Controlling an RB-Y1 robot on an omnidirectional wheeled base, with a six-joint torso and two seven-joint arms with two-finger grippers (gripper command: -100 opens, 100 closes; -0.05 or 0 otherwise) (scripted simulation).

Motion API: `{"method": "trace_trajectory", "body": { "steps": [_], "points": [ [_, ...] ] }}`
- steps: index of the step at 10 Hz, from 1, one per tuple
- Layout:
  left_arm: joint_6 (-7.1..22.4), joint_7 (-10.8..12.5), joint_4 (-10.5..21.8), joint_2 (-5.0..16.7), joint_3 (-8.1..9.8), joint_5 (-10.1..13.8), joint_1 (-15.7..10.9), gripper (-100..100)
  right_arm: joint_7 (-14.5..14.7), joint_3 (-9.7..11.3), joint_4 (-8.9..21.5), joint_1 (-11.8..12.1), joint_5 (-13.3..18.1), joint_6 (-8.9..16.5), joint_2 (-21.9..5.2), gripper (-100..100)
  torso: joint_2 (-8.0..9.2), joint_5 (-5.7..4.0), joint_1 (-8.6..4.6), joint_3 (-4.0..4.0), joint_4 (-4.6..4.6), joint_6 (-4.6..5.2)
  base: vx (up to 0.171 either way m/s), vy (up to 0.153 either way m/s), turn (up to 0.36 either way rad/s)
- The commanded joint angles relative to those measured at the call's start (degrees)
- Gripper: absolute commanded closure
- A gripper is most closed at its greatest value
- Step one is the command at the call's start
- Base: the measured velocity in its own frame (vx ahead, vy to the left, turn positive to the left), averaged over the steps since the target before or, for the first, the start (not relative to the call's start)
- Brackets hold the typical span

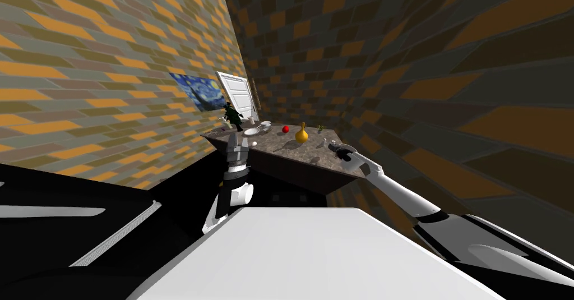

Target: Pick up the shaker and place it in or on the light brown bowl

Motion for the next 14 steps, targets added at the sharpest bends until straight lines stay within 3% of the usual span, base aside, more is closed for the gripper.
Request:
{"method": "trace_trajectory", "body": {
  "steps": [1, 7, 8, 11, 12, 14],
  "points": [
    [0.00, 0.00, 0.00, 0.00, 0.00, 0.00, 0.00, 0, -0.10, -0.55, 0.99, -0.39, 1.68, -1.39, 0.60, 100, 0.00, 0.00, 0.00, 0.00, 0.00, 0.00, -0.001, -0.010, -0.041],
    [0.00, 0.00, 0.00, 0.00, 0.00, 0.00, 0.00, 0, -0.89, -6.25, 5.49, -2.74, 13.00, -10.21, 6.07, 100, -0.07, 0.00, -0.03, -0.05, -0.04, 0.01, 0.001, -0.017, -0.121],
    [0.00, 0.00, 0.00, 0.00, 0.00, 0.00, 0.00, 0, -0.89, -6.25, 5.49, -2.74, 13.68, -10.33, 6.07, 100, -0.07, 0.01, -0.03, -0.05, -0.03, 0.01, 0.000, -0.013, -0.057],
    [0.00, 0.00, 0.00, 0.00, 0.00, 0.00, 0.00, 0, -1.28, -8.83, 7.86, -3.92, 19.32, -14.91, 9.51, 100, -0.07, 0.02, 0.01, -0.06, -0.05, 0.02, 0.002, -0.018, -0.126],
    [0.00, 0.00, 0.00, 0.00, 0.00, 0.00, 0.00, 0, -1.28, -8.83, 7.86, -3.92, 20.05, -14.91, 9.51, 100, -0.08, 0.01, -0.02, -0.06, -0.05, 0.01, 0.004, -0.019, -0.049],
    [0.00, 0.00, 0.00, 0.00, 0.00, 0.00, 0.00, 0, -1.53, -10.37, 9.44, -4.67, 23.84, -17.87, 12.01, 100, -0.10, 0.02, 0.02, -0.08, -0.06, -0.02, 0.007, -0.025, -0.112]
  ]
}}
